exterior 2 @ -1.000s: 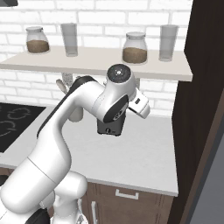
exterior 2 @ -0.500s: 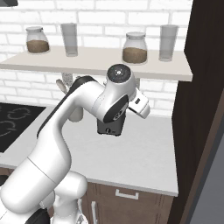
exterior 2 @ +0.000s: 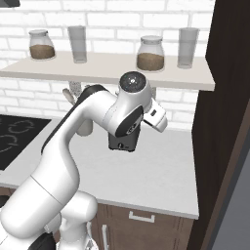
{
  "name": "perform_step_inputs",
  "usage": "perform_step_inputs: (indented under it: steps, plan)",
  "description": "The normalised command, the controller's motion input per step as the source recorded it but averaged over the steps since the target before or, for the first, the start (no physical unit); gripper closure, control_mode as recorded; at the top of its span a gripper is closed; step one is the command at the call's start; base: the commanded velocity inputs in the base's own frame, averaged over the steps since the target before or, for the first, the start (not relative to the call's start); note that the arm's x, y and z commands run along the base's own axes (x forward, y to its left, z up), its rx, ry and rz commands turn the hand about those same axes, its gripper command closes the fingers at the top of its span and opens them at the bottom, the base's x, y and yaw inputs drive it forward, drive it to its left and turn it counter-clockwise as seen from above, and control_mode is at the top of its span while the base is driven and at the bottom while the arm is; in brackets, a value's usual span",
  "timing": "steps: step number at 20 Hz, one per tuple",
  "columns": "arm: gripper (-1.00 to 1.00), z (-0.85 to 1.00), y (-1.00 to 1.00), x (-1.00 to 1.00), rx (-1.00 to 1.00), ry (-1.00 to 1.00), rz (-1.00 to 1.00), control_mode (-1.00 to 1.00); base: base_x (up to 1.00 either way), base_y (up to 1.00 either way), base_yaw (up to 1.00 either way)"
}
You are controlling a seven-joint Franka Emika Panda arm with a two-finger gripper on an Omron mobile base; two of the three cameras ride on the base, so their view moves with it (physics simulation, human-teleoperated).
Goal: Start the toaster. Once the lever pops up, take the bread to the plate on the dining counter.
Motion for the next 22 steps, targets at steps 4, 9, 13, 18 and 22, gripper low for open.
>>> perform_step_inputs:
  steps: [4, 9, 13, 18, 22]
  plan:
    - [-1.00, 0.00, 0.00, 0.00, 0.00, 0.00, 0.00, -1.00, 0.00, 0.00, 0.00]
    - [-1.00, 0.00, 0.00, 0.00, 0.00, 0.00, 0.00, -1.00, 0.00, 0.00, 0.00]
    - [-1.00, 0.00, 0.00, 0.00, 0.00, 0.00, 0.00, -1.00, 0.00, 0.00, 0.00]
    - [-1.00, 0.00, 0.00, 0.00, 0.00, 0.00, 0.00, -1.00, 0.00, 0.00, 0.00]
    - [-1.00, 0.00, 0.00, 0.00, 0.00, 0.00, 0.00, -1.00, 0.00, 0.00, 0.00]
